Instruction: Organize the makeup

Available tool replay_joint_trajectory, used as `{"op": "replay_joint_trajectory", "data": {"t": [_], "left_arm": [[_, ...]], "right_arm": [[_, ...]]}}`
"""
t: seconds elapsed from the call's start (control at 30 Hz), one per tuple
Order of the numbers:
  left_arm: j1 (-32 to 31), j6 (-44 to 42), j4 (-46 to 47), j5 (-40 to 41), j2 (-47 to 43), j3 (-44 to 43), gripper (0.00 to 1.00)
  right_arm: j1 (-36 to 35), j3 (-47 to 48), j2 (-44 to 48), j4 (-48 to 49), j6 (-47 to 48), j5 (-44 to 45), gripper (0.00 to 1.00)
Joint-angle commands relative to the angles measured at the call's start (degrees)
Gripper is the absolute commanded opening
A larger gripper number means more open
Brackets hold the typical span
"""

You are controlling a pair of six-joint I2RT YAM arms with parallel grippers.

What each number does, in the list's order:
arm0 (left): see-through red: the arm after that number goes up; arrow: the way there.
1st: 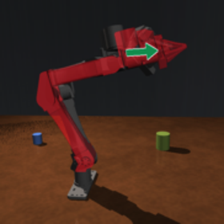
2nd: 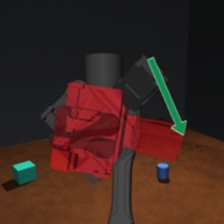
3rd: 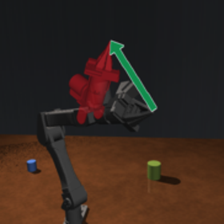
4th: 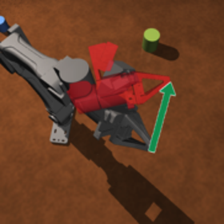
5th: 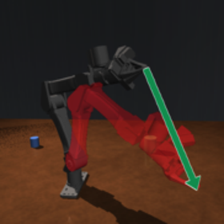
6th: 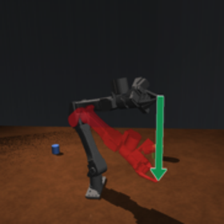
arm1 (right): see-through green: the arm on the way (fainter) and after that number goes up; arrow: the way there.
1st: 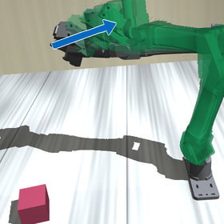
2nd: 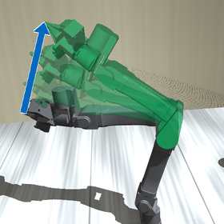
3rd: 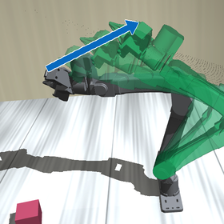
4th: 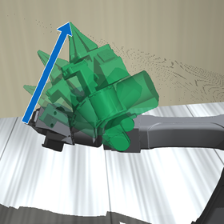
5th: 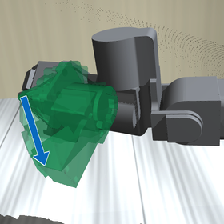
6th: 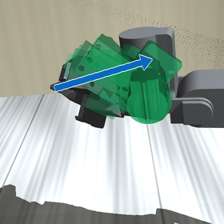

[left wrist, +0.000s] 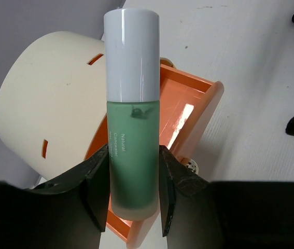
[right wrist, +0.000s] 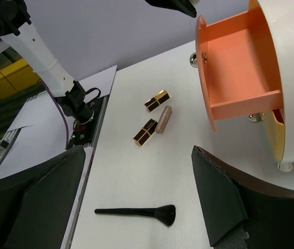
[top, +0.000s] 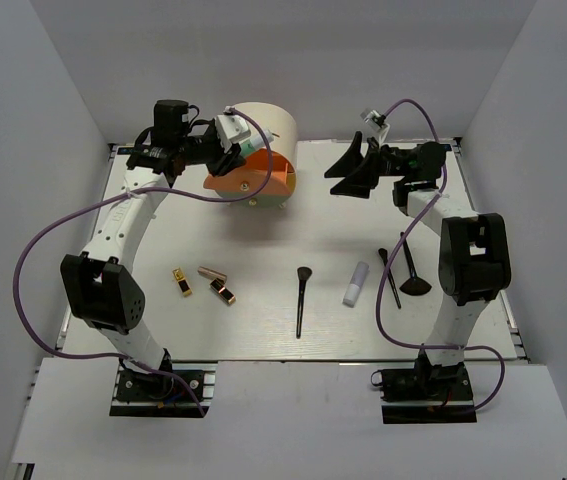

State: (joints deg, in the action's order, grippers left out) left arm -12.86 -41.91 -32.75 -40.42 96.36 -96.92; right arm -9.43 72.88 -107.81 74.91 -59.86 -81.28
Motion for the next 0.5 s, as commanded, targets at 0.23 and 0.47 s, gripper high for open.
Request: {"op": "replay_joint_trajectory", "data": {"t": [0.23, 0.47], "left_arm": [[-0.23, -0.98, 1.99, 1.05, -0.73, -0.02, 0.28], [-0.23, -1.07, 2.34, 1.84, -0.56, 0.86, 0.35]], "right_arm": [[0.12, -0.55, 2.96, 18.86, -1.14, 0.50, 0.89], [0.29, -0.64, 2.87, 19.39, -1.49, 0.85, 0.89]]}}
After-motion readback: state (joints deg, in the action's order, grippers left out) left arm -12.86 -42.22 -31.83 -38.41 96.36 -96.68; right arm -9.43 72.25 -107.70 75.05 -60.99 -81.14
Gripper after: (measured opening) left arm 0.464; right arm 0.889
